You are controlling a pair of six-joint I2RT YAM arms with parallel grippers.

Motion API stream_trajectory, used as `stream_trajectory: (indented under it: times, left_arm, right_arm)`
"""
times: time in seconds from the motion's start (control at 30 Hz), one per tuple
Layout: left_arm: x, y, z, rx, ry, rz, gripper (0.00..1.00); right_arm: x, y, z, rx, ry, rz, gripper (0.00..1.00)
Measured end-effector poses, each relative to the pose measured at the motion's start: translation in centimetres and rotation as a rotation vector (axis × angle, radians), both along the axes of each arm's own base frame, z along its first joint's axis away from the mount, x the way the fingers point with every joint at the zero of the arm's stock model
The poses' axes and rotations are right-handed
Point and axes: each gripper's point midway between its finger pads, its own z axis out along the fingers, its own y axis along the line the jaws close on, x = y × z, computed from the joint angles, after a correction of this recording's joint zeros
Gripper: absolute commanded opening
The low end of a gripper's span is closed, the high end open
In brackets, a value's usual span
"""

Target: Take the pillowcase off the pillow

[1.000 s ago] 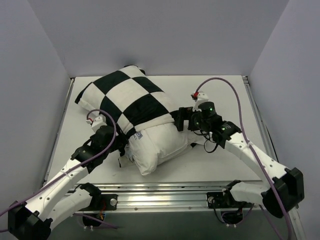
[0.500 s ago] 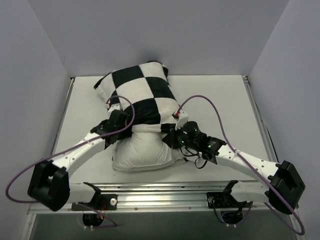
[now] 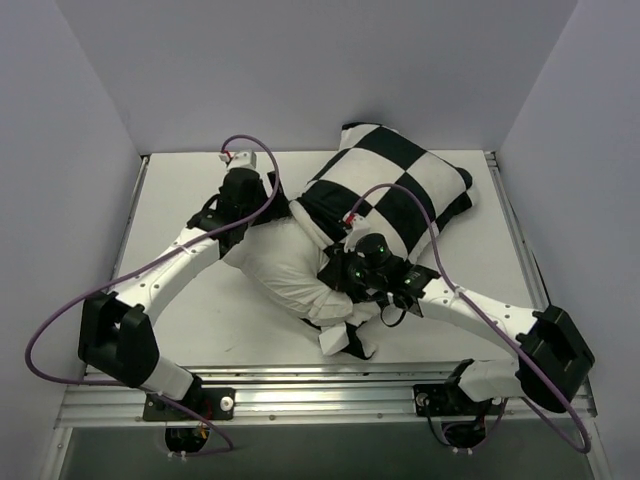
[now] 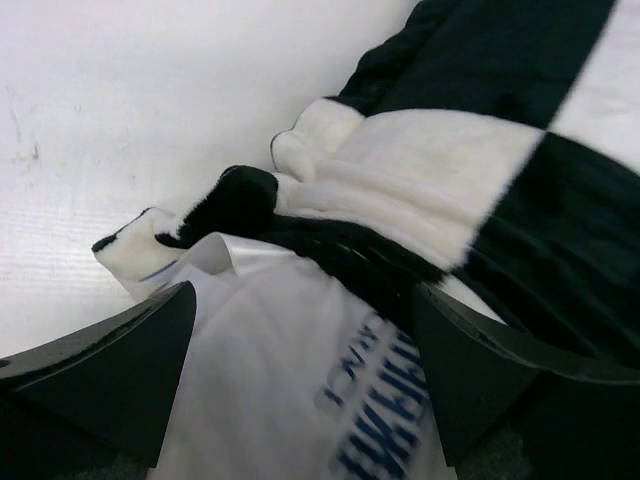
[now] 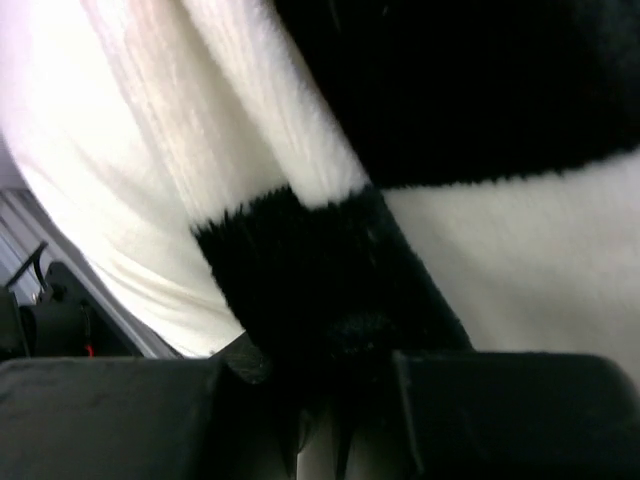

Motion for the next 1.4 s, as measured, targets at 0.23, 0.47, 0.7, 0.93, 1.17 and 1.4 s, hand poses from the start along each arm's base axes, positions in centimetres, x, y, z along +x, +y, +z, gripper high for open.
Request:
stream_trajectory:
  times: [0.23,0.47,0.7,0.93,1.17,1.4]
  left_arm:
    - [0.5,6.3,5.6,-0.057,-0.078,0.154,0.94]
    - [-6.1,7.9,10.5,-0.208,-0.167,0.137,0.94]
    - [-14.1,2.4,3.0,-0.302,0.057,-0.105,0.94]
    - [-19.8,-2.0,0.0,-0.313,0.192,-0.302,0.94]
    - [-22.2,-5.2,-1.5,-0.272,0.244,-0.403,0.94]
    - [-21.8,-6.0,-5.2,-0.174,0.327,-0.373,0.94]
  right_arm:
    - [4.3,3.3,1.1,0.024,-0.016,-0.009,0.00]
    - [6.5,6.5,1.8,0.034,-0.007,0.010,0.21]
    - [5.3,8.1,3.9,0.027,-0.012,0.061,0.54]
    - [4.5,5.2,9.7,0.059,-0.112,-0.006,0.80]
    - [4.1,-0.9,12.9,0.090,-0.215,-0.196,0.86]
    - [1.9,-4.7,7.6,0.017,-0.136,-0.262,0.86]
